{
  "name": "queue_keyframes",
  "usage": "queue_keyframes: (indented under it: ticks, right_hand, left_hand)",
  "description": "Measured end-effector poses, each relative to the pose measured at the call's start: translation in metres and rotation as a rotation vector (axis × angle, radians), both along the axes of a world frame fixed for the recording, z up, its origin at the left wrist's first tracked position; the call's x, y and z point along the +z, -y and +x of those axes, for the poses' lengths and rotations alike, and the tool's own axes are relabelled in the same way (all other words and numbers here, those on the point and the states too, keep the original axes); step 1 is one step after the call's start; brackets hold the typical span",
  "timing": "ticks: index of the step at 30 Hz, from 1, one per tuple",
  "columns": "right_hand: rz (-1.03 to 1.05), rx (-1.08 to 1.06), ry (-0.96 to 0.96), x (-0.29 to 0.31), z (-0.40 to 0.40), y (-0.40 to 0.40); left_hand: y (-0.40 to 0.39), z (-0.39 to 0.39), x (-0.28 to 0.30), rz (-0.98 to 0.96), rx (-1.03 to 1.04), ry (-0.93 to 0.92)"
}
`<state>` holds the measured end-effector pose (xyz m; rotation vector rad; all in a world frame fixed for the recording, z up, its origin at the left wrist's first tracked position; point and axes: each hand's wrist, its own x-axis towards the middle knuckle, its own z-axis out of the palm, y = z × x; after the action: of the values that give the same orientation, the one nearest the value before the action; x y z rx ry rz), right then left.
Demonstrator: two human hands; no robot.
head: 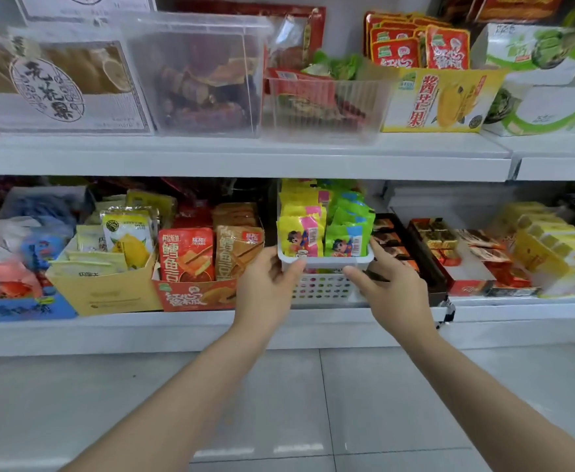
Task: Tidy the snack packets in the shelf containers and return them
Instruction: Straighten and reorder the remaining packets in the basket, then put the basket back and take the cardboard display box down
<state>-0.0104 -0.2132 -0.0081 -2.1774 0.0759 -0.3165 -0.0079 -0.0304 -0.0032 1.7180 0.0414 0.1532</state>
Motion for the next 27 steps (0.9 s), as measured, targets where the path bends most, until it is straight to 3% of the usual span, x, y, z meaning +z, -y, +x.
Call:
queue_keyframes:
  ticks: [5,8,10,12,14,19,21,27]
  right_hand:
    - [0.119,-0.015,-0.036,0.002,0.005,-0.004]
    - [0.415,-0.127,-0.054,-0.003,-0.009,-0.017]
    - [0.649,-0.216,-0.15,-0.014,-0.025,-0.032]
    - [0.762,-0.172,-0.282,-0.024,-0.035,-0.052]
    - [0.698,-0.08,-0.362,-0.03,-0.036,-0.077]
    - [0.585,0.009,-0.446,-0.02,-0.019,-0.135]
    - [0.602,-0.016,-0.49,-0.017,-0.011,-0.145]
    - [0.679,0.017,-0.574,-0.019,-0.007,-0.145]
  left_hand:
    - [0.005,0.003,0.007,-0.001,-0.006,-0.024]
    - [-0.011,-0.007,0.007,0.037,-0.068,-0.014]
    - [-0.04,-0.027,-0.001,0.206,-0.051,0.1]
    - [-0.075,-0.044,-0.012,0.488,0.071,0.29]
    - [-0.103,-0.051,-0.02,0.723,0.179,0.375]
    - [-0.124,-0.037,-0.028,1.088,0.091,0.321]
    - [-0.123,-0.03,-0.029,1.081,0.14,0.356]
    - [-0.122,-0.031,-0.032,0.826,0.125,0.331]
